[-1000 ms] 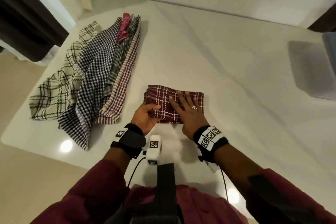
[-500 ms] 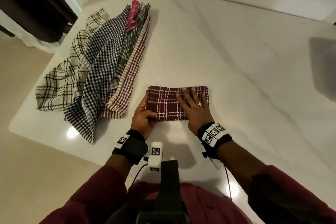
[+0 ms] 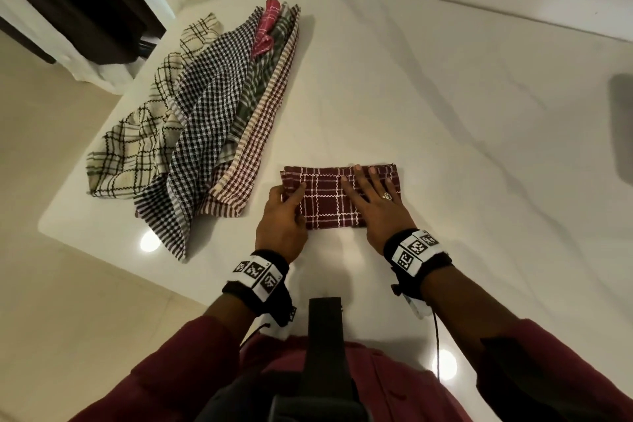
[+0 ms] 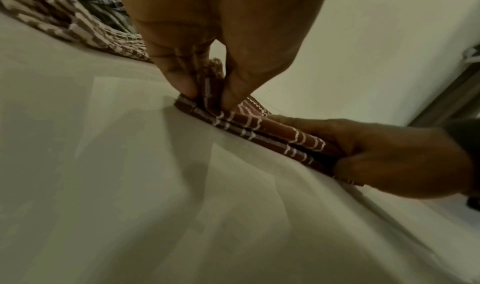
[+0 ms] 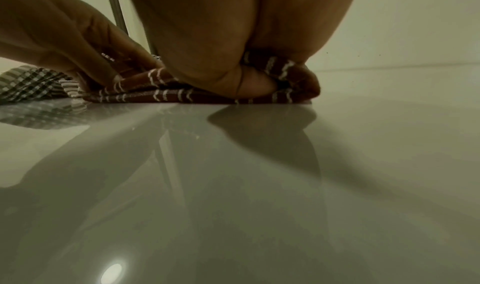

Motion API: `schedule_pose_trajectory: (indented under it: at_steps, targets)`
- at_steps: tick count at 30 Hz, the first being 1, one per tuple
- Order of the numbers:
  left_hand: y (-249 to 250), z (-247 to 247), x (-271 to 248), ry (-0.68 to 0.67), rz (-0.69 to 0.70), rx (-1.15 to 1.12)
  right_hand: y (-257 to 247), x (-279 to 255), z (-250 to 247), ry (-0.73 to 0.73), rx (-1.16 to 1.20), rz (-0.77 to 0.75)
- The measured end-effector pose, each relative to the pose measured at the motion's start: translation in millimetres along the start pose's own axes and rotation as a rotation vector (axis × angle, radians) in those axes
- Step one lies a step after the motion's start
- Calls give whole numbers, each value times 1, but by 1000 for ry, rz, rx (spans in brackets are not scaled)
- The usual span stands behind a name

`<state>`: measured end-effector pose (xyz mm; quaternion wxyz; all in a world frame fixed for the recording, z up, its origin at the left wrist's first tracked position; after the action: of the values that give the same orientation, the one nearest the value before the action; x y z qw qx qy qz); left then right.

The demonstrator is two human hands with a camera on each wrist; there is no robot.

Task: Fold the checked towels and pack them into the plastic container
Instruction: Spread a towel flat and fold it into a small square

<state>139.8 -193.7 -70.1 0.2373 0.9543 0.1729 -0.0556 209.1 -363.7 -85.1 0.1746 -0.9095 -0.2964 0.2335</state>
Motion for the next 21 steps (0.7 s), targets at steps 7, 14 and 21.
schedule_pose_trajectory:
  at_steps: [7,14,21]
  targets:
    - [25,14,10,-217,96,159,29,-38,-1,55,42,91]
    - [100,52,-4,-244,356,282,80,-127,-10,41,85,313]
    - [121,70,-13,-283,451,577,83,-144,-18,56,261,378]
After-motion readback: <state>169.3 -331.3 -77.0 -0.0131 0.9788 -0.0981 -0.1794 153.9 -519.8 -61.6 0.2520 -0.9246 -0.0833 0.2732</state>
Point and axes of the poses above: each hand's wrist, its own x-axis towards the middle knuckle, its own z-axis out of the palm, y = z × x, the point moved 5 cm from there along x, towards the middle knuckle, and after that the axes turned 14 degrees about x, right-handed, at the moved point
